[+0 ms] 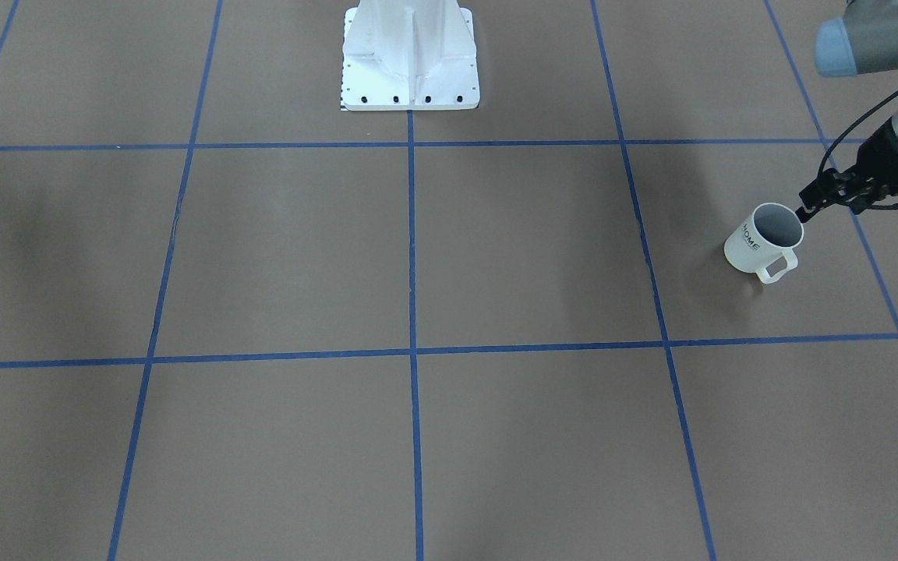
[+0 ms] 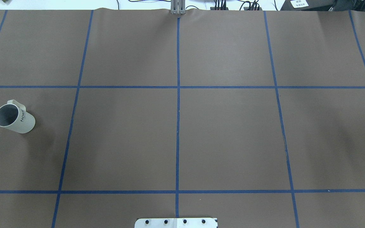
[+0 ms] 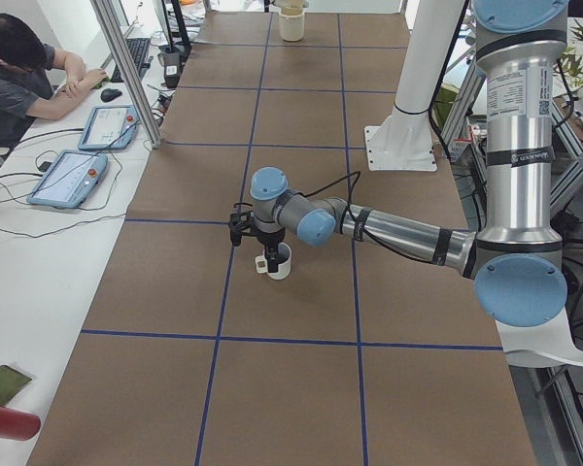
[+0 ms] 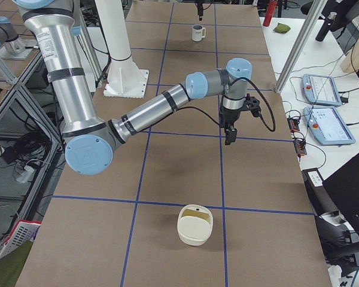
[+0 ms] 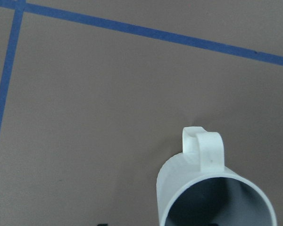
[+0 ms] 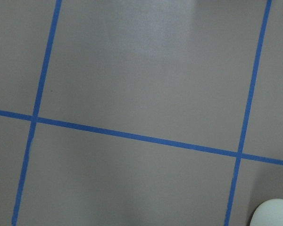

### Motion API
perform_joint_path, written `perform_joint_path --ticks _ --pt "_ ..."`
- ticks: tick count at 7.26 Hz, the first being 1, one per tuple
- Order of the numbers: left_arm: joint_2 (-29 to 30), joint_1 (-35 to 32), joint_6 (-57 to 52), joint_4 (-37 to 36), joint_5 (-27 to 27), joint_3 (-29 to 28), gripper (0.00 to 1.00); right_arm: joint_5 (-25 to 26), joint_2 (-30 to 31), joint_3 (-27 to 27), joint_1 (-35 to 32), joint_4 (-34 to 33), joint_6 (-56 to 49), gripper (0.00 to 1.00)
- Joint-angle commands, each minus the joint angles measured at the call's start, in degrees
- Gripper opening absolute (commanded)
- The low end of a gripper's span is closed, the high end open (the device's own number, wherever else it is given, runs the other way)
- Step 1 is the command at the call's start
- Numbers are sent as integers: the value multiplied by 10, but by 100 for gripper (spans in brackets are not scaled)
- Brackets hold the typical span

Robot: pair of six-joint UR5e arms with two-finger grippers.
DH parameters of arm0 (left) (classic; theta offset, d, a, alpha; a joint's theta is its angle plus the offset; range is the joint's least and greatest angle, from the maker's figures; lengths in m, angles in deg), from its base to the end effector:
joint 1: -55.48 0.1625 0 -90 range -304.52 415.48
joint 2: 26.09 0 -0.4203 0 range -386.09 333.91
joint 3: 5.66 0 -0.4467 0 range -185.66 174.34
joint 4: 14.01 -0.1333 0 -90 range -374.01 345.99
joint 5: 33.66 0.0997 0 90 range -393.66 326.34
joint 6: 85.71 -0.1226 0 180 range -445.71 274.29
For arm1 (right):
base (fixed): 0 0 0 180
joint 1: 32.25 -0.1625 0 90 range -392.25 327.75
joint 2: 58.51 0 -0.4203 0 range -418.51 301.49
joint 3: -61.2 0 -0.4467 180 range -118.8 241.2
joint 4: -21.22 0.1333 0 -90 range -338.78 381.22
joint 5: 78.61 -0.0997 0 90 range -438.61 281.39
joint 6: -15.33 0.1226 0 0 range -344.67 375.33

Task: Left arm hands cup to right arm to dump lemon

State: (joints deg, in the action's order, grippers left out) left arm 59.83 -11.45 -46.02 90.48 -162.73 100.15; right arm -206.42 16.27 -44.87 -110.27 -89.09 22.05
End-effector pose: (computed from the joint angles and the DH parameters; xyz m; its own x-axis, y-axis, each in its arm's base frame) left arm 0.1596 -0.5178 0.5323 0.6902 -0.0959 -0.7173 0.1160 0.9930 -0.0211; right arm -0.0694 -0.6072 0.4122 0.7673 -0.1639 0.6200 0.1148 0.9863 0.1187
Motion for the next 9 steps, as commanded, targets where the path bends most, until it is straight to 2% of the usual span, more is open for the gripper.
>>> perform_joint_path --ticks 1,2,3,4,5,7,8,9 --pt "60 -90 -178 -120 1 -18 100 -4 10 11 -5 -1 -3 100" --pt "64 -135 -251 -125 0 -50 100 -16 23 11 -19 0 -8 100" --pt "66 -177 -341 -125 -2 -82 100 -34 44 12 -37 0 -58 100" --pt "70 -205 -349 -126 -4 -103 100 -37 59 12 -55 0 -89 100" --pt "72 -205 -347 -129 -19 -111 100 -63 77 12 -70 0 -90 100" --pt "59 -206 -356 -88 -24 -120 100 -72 107 10 -84 3 -94 100" --pt "71 -205 -349 -88 -26 -136 100 -66 126 14 -84 37 -95 100" --pt "84 -206 -349 -110 -26 -134 100 -64 131 46 -85 87 -94 100"
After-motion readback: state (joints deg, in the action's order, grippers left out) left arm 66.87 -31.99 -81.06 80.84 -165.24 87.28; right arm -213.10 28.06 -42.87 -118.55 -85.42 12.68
